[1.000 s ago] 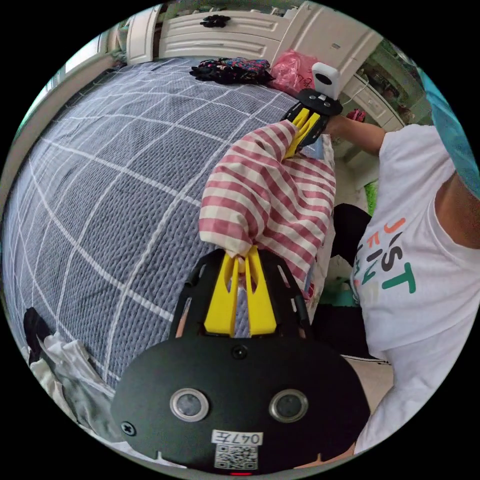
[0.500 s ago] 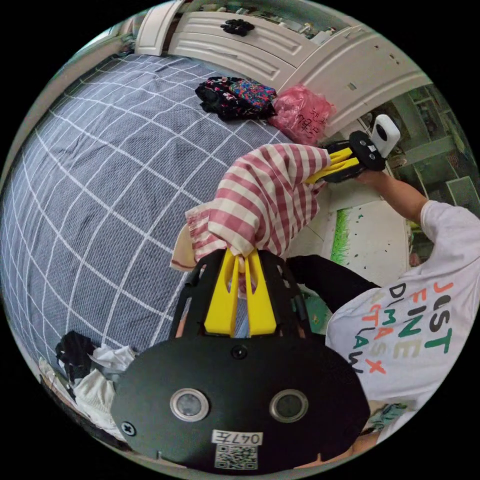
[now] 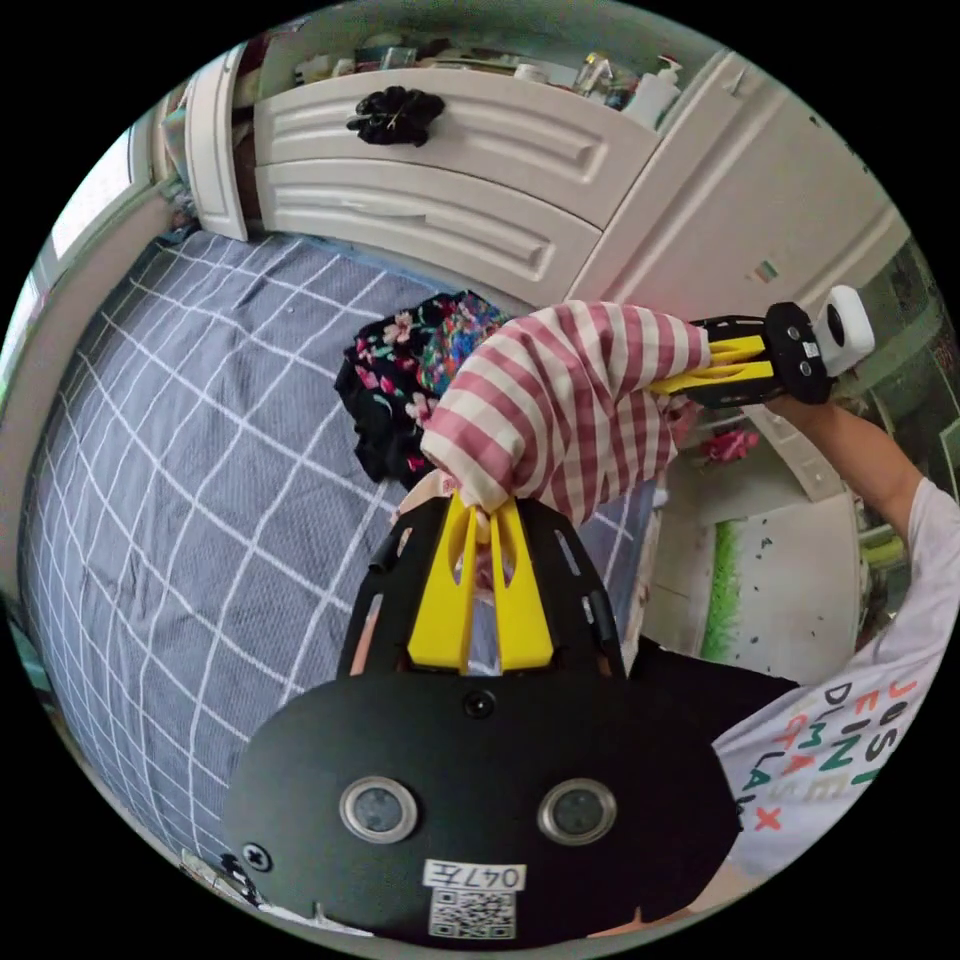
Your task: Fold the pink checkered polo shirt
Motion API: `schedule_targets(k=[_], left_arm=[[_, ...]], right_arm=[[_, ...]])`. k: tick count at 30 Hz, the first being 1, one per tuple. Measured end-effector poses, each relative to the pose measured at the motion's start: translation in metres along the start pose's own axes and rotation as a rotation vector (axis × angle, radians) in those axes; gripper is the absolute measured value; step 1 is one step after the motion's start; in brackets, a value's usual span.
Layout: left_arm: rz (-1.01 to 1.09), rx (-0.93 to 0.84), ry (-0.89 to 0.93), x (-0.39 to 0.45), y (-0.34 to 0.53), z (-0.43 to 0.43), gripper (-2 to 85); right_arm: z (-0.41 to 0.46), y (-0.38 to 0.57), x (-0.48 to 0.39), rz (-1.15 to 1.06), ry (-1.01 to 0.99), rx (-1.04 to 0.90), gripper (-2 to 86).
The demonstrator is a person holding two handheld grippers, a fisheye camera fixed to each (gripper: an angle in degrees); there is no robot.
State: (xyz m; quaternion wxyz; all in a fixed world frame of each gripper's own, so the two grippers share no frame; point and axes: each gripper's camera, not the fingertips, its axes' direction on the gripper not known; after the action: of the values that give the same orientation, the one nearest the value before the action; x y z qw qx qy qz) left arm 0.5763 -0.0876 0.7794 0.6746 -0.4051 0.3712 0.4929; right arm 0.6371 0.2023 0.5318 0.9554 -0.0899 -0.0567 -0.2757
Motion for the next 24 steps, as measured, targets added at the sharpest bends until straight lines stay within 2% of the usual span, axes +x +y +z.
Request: schedule_targets(k=[2,6,8,11,13,15,20,24], left_arm=[[0.043,0.107,-0.082,0.003,-0.053,0.001,0.1],[0.111,0.295,-0.231,0.007,-0.131,0.028,2.2],[0.122,0.282,-0.278,0.006,-0.148,0.055,4.2],[0.087,0.127,-0.315,-0.002,-0.158,0.112,7.6],[0.075,0.119,-0.284,-0.005,-0.150,0.126,9.0],[0.016,0.182,-0.179,-0.011,-0.141,0.118,12.7],[0.026,0.181,-0.206,0.000,-0.130,0.079,13.1],[0.087,0.264,-0.176,0.037,-0.152,0.033,11.1]], right_arm=[[0.002,0.001,0.046,-0.072,0.171,0.024,1.0],[0.019,0.004,0.073,-0.225,0.450,0.017,1.0],[0.048,0.014,0.061,-0.378,0.595,-0.024,1.1],[0.101,0.039,0.020,-0.622,0.677,-0.109,1.2],[0.123,0.055,-0.005,-0.719,0.644,-0.122,1.2],[0.133,0.065,-0.024,-0.746,0.614,-0.112,1.4],[0.124,0.062,-0.028,-0.649,0.430,-0.080,5.3],[0.113,0.047,-0.017,-0.564,0.257,-0.097,9.6]])
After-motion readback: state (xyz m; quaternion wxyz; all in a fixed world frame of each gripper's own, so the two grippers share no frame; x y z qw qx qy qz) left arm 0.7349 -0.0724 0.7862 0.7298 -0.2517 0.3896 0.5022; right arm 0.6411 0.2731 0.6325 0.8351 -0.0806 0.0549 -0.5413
